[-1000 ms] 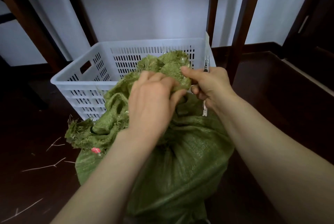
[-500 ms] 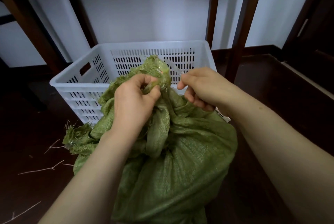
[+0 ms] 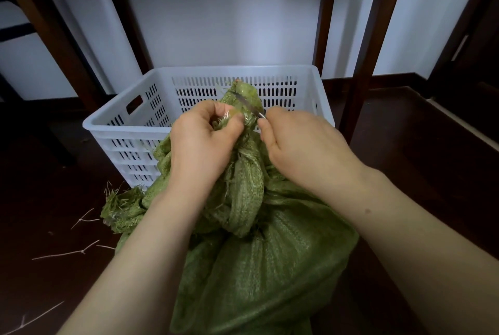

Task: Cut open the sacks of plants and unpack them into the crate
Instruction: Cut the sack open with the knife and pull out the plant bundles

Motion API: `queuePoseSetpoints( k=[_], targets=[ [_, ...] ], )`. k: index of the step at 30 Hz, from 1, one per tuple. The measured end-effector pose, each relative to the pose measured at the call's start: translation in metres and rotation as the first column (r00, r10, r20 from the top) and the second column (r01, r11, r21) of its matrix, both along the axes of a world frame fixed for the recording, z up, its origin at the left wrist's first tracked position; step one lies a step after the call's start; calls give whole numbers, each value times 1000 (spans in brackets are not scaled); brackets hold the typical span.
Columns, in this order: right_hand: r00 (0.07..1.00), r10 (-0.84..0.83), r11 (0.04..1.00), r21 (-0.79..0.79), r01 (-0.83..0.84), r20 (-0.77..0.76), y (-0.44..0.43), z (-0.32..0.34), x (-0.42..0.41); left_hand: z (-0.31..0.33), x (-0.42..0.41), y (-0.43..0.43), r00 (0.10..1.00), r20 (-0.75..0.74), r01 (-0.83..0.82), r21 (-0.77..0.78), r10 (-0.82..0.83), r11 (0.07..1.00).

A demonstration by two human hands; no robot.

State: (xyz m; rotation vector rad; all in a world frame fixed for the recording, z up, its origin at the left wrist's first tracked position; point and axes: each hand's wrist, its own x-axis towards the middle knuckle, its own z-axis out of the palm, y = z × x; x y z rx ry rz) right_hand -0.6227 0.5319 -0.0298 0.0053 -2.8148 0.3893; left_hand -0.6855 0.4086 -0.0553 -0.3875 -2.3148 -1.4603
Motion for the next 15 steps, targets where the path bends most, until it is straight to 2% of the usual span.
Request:
queuePoseSetpoints(
  k=[6,11,15],
  targets=[
    [998,-43,993,110,49,-55,-1,-6,-1,1,4,0,998,-64,-20,-69,16,997],
    [999,-30,998,54,33,-40,-6,-12,-9,-2,10,3,978,-208,-15,-227,-33,974],
    [1000,-1,1000,-7,1,21,-4,-16,-14,0,5,-2,984,-175,-38,-233,-3,972]
  ],
)
